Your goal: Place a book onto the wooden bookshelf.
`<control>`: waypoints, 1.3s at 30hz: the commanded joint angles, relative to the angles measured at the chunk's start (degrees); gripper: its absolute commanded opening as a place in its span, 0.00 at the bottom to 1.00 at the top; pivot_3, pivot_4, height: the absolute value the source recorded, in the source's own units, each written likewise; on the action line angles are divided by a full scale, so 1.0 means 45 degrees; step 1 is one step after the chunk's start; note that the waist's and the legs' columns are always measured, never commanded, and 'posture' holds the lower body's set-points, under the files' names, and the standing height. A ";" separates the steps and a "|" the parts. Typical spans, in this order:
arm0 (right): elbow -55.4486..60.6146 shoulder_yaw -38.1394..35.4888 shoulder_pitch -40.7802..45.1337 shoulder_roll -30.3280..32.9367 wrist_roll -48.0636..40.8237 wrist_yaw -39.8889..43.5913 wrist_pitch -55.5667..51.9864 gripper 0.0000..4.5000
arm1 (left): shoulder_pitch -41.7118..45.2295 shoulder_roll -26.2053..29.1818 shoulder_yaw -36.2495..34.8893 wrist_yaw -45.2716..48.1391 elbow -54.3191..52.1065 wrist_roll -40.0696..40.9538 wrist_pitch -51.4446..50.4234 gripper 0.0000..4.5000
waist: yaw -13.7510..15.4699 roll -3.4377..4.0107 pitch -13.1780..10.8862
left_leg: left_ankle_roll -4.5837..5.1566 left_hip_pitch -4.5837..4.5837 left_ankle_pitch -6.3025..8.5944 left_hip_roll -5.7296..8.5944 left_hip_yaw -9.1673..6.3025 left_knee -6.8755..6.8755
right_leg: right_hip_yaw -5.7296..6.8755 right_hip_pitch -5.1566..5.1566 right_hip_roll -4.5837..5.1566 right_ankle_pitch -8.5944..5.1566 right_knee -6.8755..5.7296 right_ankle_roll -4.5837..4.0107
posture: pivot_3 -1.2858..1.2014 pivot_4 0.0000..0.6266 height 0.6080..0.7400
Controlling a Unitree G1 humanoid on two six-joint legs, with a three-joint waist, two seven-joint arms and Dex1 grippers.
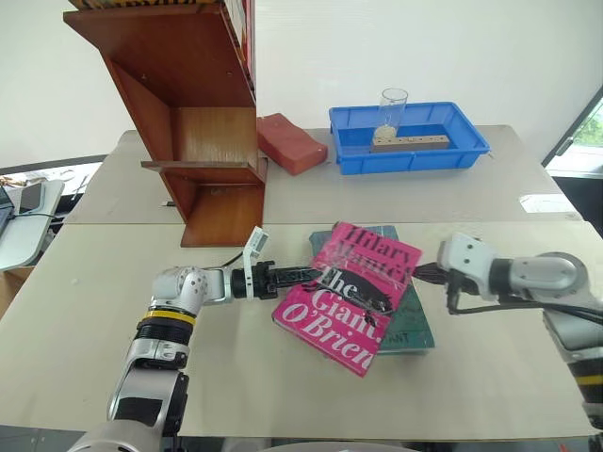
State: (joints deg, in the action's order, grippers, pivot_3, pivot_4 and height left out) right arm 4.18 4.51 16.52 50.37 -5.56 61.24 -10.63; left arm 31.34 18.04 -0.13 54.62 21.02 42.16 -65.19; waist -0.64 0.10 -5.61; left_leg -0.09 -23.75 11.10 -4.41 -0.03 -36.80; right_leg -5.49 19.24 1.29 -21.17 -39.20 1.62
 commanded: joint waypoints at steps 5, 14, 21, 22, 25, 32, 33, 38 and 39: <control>-0.0191 0.0840 0.1294 -0.1044 -0.0065 0.0294 0.0177 0.01 | -0.0991 -0.0567 -0.1180 -0.0862 -0.1564 0.0863 -0.0648 1.00 | 0.0012 0.0000 -0.0002 | -0.0001 -0.0003 -0.0001 0.0002 -0.0008 0.0000 | 0.0001 -0.0003 0.0001 0.0019 -0.0001 -0.0033 | 0.52 0.24 0.31; 0.0007 0.0538 0.1717 -0.1058 -0.0331 0.0535 -0.0049 0.00 | -0.1322 -0.0875 -0.2187 -0.1785 -0.3066 0.1547 -0.1151 0.28 | 0.0128 -0.0007 -0.0008 | -0.0010 -0.0005 -0.0004 0.0008 -0.0011 -0.0003 | 0.0002 -0.0008 0.0008 0.0029 0.0007 -0.0027 | 0.52 0.24 0.31; 0.1850 -0.3027 -0.0133 0.1174 -0.1719 0.0693 -0.1739 0.00 | -0.0742 0.0467 -0.2420 -0.1035 -0.6623 0.1418 0.1220 0.16 | 0.0264 -0.0017 -0.0059 | -0.0016 -0.0017 -0.0007 0.0007 -0.0016 0.0004 | 0.0003 -0.0008 0.0007 0.0034 0.0024 -0.0037 | 0.52 0.24 0.31; 0.2083 -0.3524 -0.0473 0.1438 -0.1984 0.0728 -0.2004 0.00 | -0.0481 0.0557 -0.2370 -0.0968 -0.7048 0.1394 0.1648 0.16 | 0.0308 -0.0018 -0.0067 | -0.0019 -0.0019 -0.0008 0.0010 -0.0015 0.0005 | 0.0002 -0.0012 0.0012 0.0037 0.0029 -0.0040 | 0.52 0.24 0.31; 0.3335 -0.5678 -0.1726 0.2169 -0.3452 0.1221 -0.3645 0.00 | 0.0697 0.1195 -0.1359 -0.0558 -0.8099 -0.0078 0.3965 0.16 | 0.0413 -0.0019 -0.0073 | -0.0039 -0.0014 -0.0021 0.0019 -0.0016 0.0007 | 0.0003 -0.0049 0.0020 0.0042 0.0059 -0.0028 | 0.52 0.24 0.31; 0.5174 -0.8515 -0.1805 0.2756 -0.6318 0.0688 -0.6790 0.00 | 0.3702 0.3212 0.1401 -0.0554 -0.6513 -0.7499 1.3985 0.16 | 0.0173 0.0015 -0.0086 | -0.0064 -0.0003 -0.0038 0.0026 -0.0014 0.0034 | -0.0021 -0.0088 0.0016 0.0040 0.0109 -0.0016 | 0.52 0.24 0.31; 0.5362 -0.8526 -0.1527 0.2738 -0.6743 0.0428 -0.7133 0.00 | 0.4098 0.3812 0.1759 -0.0670 -0.5742 -0.8755 1.5944 0.16 | 0.0120 0.0015 -0.0086 | -0.0064 0.0000 -0.0038 0.0026 -0.0016 0.0042 | -0.0029 -0.0086 0.0010 0.0049 0.0110 -0.0034 | 0.52 0.24 0.31; 0.5686 -0.7743 0.0241 0.2534 -0.8065 -0.0837 -0.7901 0.00 | 0.5801 0.5217 0.1810 -0.1605 -0.2597 -1.1050 2.0484 0.16 | 0.0096 0.0030 -0.0096 | -0.0061 -0.0003 -0.0038 0.0030 -0.0011 0.0090 | -0.0044 -0.0078 0.0014 0.0054 0.0154 -0.0029 | 0.52 0.24 0.31; 0.5648 -0.7474 0.0668 0.2454 -0.8237 -0.1065 -0.7938 0.00 | 0.5941 0.5408 0.1790 -0.1622 -0.2226 -1.1215 2.0729 0.16 | 0.0104 0.0031 -0.0095 | -0.0061 -0.0013 -0.0039 0.0029 -0.0011 0.0090 | -0.0043 -0.0062 0.0014 0.0051 0.0152 -0.0016 | 0.52 0.24 0.31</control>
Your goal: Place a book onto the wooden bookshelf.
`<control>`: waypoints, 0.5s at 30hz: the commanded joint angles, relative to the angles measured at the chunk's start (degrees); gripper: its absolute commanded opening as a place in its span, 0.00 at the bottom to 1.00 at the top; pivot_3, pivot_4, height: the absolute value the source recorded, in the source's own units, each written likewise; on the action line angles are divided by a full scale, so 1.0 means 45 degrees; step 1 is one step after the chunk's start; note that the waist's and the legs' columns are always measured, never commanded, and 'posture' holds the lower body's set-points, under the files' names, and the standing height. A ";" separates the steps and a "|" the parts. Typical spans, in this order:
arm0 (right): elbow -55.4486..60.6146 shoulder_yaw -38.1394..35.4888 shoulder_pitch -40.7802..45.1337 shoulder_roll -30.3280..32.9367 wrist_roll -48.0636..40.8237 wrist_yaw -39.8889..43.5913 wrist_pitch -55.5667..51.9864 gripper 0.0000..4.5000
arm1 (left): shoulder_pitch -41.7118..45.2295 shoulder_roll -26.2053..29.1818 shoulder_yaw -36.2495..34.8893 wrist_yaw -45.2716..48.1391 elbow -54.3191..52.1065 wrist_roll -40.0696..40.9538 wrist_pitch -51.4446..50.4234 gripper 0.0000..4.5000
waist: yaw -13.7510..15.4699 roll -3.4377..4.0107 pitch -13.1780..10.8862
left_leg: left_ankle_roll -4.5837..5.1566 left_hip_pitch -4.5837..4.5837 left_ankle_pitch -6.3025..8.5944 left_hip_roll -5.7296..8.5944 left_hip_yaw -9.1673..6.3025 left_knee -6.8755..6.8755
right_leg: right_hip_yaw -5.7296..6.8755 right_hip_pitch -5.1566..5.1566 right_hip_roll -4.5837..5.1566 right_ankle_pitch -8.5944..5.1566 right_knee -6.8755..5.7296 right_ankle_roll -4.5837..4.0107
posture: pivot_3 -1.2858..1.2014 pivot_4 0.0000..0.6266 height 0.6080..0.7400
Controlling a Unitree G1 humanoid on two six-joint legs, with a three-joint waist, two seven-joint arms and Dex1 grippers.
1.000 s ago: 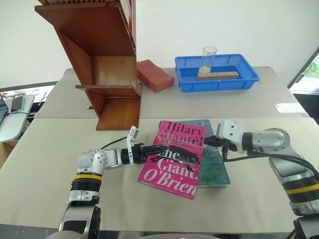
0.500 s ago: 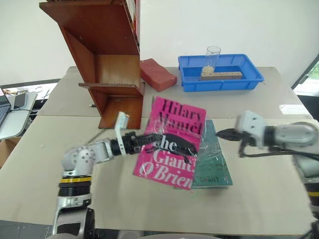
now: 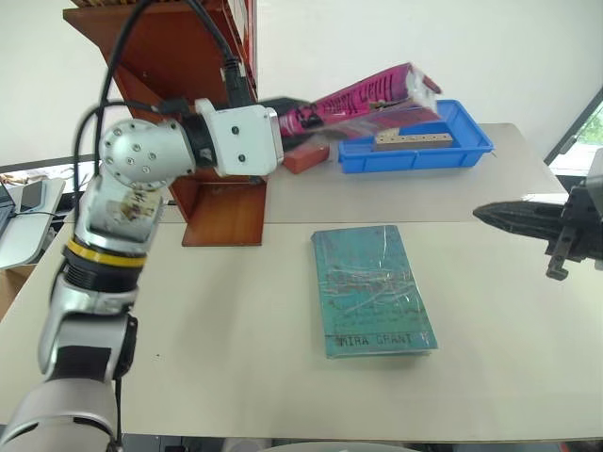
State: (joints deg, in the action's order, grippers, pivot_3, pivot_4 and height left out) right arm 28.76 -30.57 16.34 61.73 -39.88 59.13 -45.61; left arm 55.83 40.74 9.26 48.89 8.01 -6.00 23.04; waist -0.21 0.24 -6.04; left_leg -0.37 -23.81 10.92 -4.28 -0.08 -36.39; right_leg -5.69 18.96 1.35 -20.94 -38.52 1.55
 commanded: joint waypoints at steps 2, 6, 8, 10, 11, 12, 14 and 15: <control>0.0005 0.1029 0.1768 -0.0281 -0.0942 -0.1039 -0.0253 0.00 | 0.0451 0.1009 -0.0177 -0.0009 0.1162 -0.0922 0.1435 0.16 | 0.0004 0.0008 -0.0006 | 0.0000 -0.0015 0.0000 0.0000 0.0002 -0.0002 | 0.0000 0.0022 0.0001 -0.0005 -0.0005 0.0020 | 0.52 0.24 0.31; -0.0595 0.2242 0.3328 -0.0680 -0.1038 -0.1600 -0.0226 0.00 | 0.0153 0.1964 0.0039 0.0370 0.1580 -0.1751 0.1077 0.16 | -0.0027 0.0012 -0.0027 | 0.0001 -0.0044 -0.0002 -0.0003 0.0005 -0.0003 | 0.0000 0.0069 -0.0002 -0.0006 -0.0041 0.0026 | 0.52 0.24 0.31; -0.0794 0.2624 0.3795 -0.0888 -0.1071 -0.1777 -0.0180 0.00 | 0.0123 0.2246 0.0035 0.0499 0.1669 -0.2052 0.0671 0.16 | 0.0027 0.0008 -0.0035 | 0.0002 -0.0045 -0.0002 -0.0004 0.0006 -0.0005 | 0.0005 0.0075 -0.0001 -0.0007 -0.0056 0.0027 | 0.52 0.24 0.31; -0.0879 0.2893 0.4097 -0.1011 -0.1136 -0.1824 -0.0167 0.00 | 0.0154 0.2452 -0.0004 0.0399 0.1817 -0.2378 0.0495 0.16 | 0.0083 0.0017 -0.0041 | 0.0003 -0.0045 -0.0003 -0.0008 0.0005 -0.0002 | 0.0016 0.0083 -0.0001 -0.0013 -0.0070 0.0037 | 0.52 0.24 0.31; -0.0913 0.2990 0.4191 -0.1041 -0.1155 -0.1819 -0.0165 0.00 | 0.0131 0.2565 -0.0003 0.0439 0.1871 -0.2525 0.0239 0.16 | 0.0113 0.0020 -0.0041 | 0.0003 -0.0048 -0.0003 -0.0008 0.0004 -0.0003 | 0.0016 0.0091 -0.0001 -0.0017 -0.0077 0.0043 | 0.52 0.24 0.31; -0.0958 0.3093 0.4273 -0.1056 -0.1144 -0.1791 -0.0131 0.00 | 0.0081 0.2714 0.0041 0.0459 0.1990 -0.2696 0.0250 0.16 | 0.0142 0.0018 -0.0042 | 0.0004 -0.0050 -0.0004 -0.0008 0.0006 -0.0002 | 0.0017 0.0093 0.0000 -0.0017 -0.0080 0.0044 | 0.52 0.24 0.31; -0.1117 0.3297 0.4492 -0.1119 -0.1090 -0.1771 -0.0067 0.00 | -0.0076 0.2893 0.0107 0.0454 0.2204 -0.2929 0.0159 0.16 | 0.0162 0.0027 -0.0044 | 0.0004 -0.0054 -0.0004 -0.0011 0.0006 -0.0003 | 0.0017 0.0106 -0.0002 -0.0018 -0.0087 0.0046 | 0.52 0.24 0.31; -0.1204 0.3395 0.4611 -0.1157 -0.1057 -0.1776 -0.0044 0.00 | -0.0145 0.2940 0.0136 0.0396 0.2319 -0.3023 0.0207 0.16 | 0.0163 0.0028 -0.0044 | 0.0005 -0.0054 -0.0004 -0.0010 0.0008 -0.0003 | 0.0015 0.0111 -0.0001 -0.0016 -0.0093 0.0043 | 0.52 0.24 0.31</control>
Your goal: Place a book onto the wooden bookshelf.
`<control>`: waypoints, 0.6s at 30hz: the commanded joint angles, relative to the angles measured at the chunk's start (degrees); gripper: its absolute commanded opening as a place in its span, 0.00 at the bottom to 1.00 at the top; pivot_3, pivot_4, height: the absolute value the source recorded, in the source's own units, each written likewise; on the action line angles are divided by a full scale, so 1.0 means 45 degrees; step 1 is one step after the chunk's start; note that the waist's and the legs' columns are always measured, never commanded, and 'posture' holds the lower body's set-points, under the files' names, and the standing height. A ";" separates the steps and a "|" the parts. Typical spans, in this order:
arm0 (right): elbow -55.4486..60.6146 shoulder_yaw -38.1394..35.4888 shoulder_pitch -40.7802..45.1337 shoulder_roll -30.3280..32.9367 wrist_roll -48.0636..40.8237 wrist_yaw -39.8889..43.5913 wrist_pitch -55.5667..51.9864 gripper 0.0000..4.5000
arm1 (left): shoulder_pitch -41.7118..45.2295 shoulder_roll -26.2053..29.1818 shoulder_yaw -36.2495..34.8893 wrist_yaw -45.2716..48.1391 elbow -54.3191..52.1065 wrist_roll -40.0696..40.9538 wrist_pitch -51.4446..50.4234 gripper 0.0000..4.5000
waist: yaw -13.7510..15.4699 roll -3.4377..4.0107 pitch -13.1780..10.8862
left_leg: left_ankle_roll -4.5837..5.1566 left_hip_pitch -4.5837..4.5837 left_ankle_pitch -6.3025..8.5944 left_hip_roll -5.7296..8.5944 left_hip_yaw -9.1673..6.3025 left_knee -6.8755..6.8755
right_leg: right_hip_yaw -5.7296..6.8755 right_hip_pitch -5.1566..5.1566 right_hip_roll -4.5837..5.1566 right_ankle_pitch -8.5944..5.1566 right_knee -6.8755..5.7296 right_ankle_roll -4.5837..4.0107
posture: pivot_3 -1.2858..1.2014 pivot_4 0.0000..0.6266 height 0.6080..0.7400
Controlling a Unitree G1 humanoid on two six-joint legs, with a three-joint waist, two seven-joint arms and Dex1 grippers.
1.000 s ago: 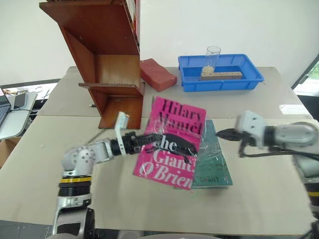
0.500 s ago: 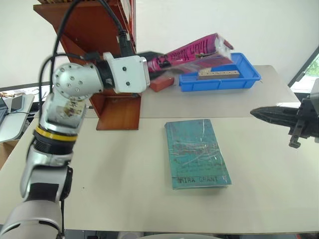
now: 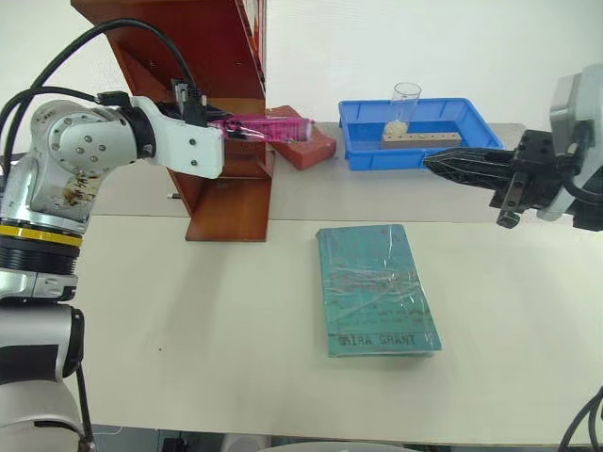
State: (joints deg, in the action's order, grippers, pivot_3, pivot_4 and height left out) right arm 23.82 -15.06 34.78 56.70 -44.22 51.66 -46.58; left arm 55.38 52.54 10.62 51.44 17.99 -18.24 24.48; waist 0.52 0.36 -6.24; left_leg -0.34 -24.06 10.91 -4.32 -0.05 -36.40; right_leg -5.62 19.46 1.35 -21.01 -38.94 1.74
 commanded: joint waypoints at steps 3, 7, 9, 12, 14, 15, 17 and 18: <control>-0.0301 0.0204 0.0788 -0.0153 -0.0036 -0.0093 0.0228 0.00 | -0.0390 0.0584 -0.0031 -0.0011 0.0364 -0.0597 -0.0325 0.16 | -0.0007 0.0006 0.0003 | 0.0001 0.0008 0.0000 -0.0009 0.0000 0.0003 | 0.0004 0.0011 -0.0005 0.0000 -0.0016 -0.0001 | 0.52 0.24 0.31; -0.0394 0.0322 0.0879 -0.0194 0.0011 -0.0010 0.0286 0.00 | -0.0553 0.0658 -0.0098 -0.0035 0.0461 -0.0620 -0.0648 0.16 | -0.0198 0.0006 0.0004 | 0.0003 0.0013 -0.0002 -0.0014 0.0000 0.0026 | 0.0004 0.0054 -0.0014 0.0006 -0.0038 -0.0010 | 0.52 0.24 0.31; -0.0419 0.0374 0.0900 -0.0212 0.0035 -0.0019 0.0314 0.00 | -0.0665 0.0599 -0.0157 0.0040 0.0392 -0.0428 -0.0891 0.39 | -0.0286 0.0007 0.0005 | 0.0006 0.0006 -0.0003 -0.0016 0.0000 0.0036 | 0.0004 0.0086 -0.0016 0.0014 -0.0056 -0.0024 | 0.52 0.24 0.31; -0.0422 0.0348 0.0808 -0.0180 0.0086 0.0022 0.0394 0.00 | -0.1068 0.0642 -0.0292 0.0366 -0.0073 -0.0078 -0.1358 0.67 | -0.0317 0.0017 0.0011 | 0.0007 0.0010 -0.0004 -0.0016 0.0003 0.0051 | 0.0004 0.0116 -0.0016 0.0016 -0.0074 -0.0027 | 0.52 0.24 0.31; -0.0451 0.0313 0.0754 -0.0139 0.0119 0.0073 0.0438 0.00 | -0.1281 0.0780 -0.0483 0.0565 -0.0459 0.0142 -0.1633 0.88 | -0.0313 0.0022 0.0014 | 0.0008 0.0016 -0.0003 -0.0017 0.0009 0.0053 | 0.0004 0.0121 -0.0015 0.0015 -0.0080 -0.0026 | 0.52 0.24 0.31; -0.0467 0.0303 0.0742 -0.0126 0.0132 0.0095 0.0453 0.00 | -0.1361 0.0849 -0.0574 0.0659 -0.0636 0.0239 -0.1759 0.99 | -0.0303 0.0026 0.0016 | 0.0008 0.0021 -0.0003 -0.0018 0.0012 0.0052 | 0.0005 0.0119 -0.0015 0.0015 -0.0083 -0.0027 | 0.52 0.24 0.31; -0.0517 0.0282 0.0730 -0.0097 0.0157 0.0144 0.0479 0.00 | -0.1541 0.1016 -0.0762 0.0899 -0.1063 0.0480 -0.2013 1.00 | -0.0280 0.0032 0.0017 | 0.0007 0.0027 -0.0003 -0.0018 0.0018 0.0052 | 0.0005 0.0123 -0.0013 0.0013 -0.0091 -0.0023 | 0.52 0.24 0.31; -0.0556 0.0279 0.0729 -0.0076 0.0182 0.0191 0.0513 0.00 | -0.1694 0.1180 -0.0902 0.1099 -0.1360 0.0630 -0.2148 1.00 | -0.0277 0.0031 0.0017 | 0.0007 0.0028 -0.0004 -0.0018 0.0019 0.0050 | 0.0005 0.0130 -0.0015 0.0013 -0.0104 -0.0023 | 0.52 0.24 0.31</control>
State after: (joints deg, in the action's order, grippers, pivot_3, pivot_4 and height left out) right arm 20.77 -12.30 37.30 55.68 -43.82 52.31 -46.06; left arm 47.35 56.06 8.80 55.39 14.49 -17.36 15.93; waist -0.73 0.50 -6.17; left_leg -0.31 -23.93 10.89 -4.41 0.03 -36.17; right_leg -5.60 20.08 1.28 -20.96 -39.45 1.63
